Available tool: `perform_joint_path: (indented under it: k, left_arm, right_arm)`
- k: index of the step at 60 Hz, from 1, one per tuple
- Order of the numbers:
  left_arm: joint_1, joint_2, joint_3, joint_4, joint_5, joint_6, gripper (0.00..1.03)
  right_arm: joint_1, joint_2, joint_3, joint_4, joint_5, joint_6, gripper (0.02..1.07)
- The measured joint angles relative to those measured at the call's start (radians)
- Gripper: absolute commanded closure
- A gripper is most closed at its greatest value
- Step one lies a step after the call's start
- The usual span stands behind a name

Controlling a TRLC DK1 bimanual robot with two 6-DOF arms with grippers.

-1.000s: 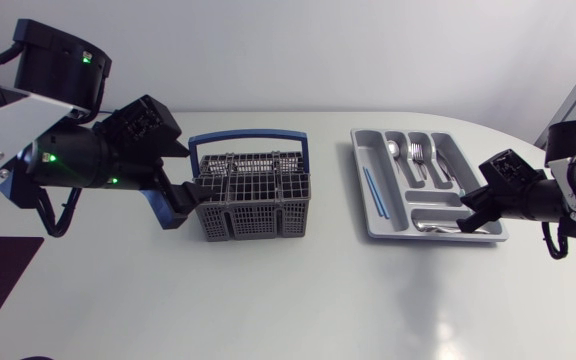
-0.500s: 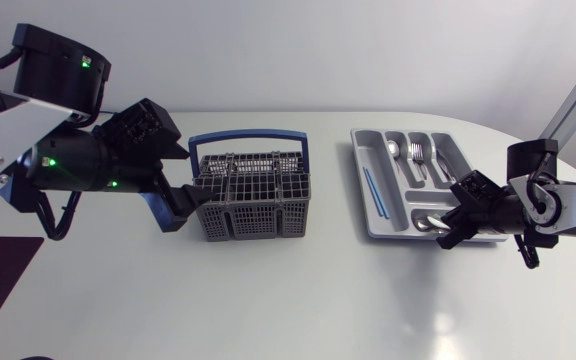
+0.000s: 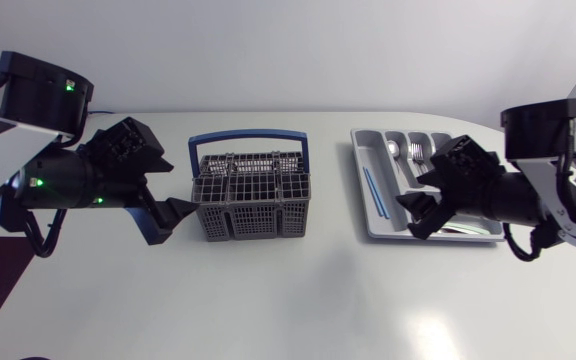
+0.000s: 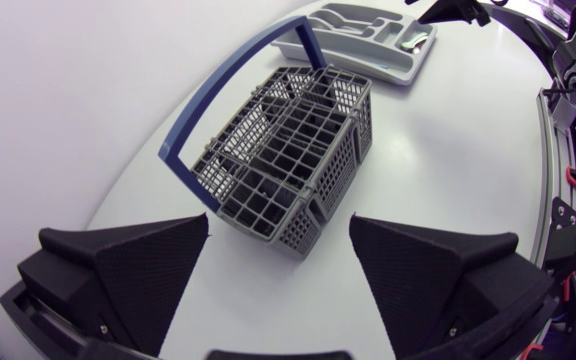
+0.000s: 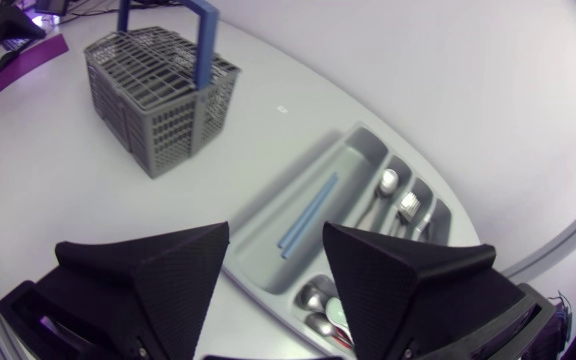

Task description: Unload the cutlery basket into the drawer organizer.

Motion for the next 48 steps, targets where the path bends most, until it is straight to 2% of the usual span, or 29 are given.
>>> perform_joint_path:
  k: [1, 5, 12, 23, 48]
  left_arm:
    - [0.005, -0.001, -0.005, 0.0, 0.0, 0.0, 0.05]
    - [0.02, -0.002, -0.023, 0.01, 0.0, 0.0, 0.05]
    - [0.035, -0.005, -0.054, 0.029, 0.0, 0.0, 0.05]
    - [0.056, -0.024, -0.071, 0.035, 0.009, 0.004, 0.05]
    - [0.146, -0.006, -0.127, 0.117, 0.052, 0.03, 0.05]
  right_arm:
    - [0.024, 0.001, 0.001, 0.001, 0.0, 0.014, 0.83]
    - [0.097, 0.019, 0.01, 0.013, 0.0, 0.054, 1.02]
    - [0.193, 0.106, 0.062, 0.079, 0.005, 0.117, 1.02]
    - [0.264, 0.275, 0.175, 0.162, 0.008, 0.183, 1.02]
    - [0.346, 0.501, 0.327, 0.21, 0.008, 0.211, 1.02]
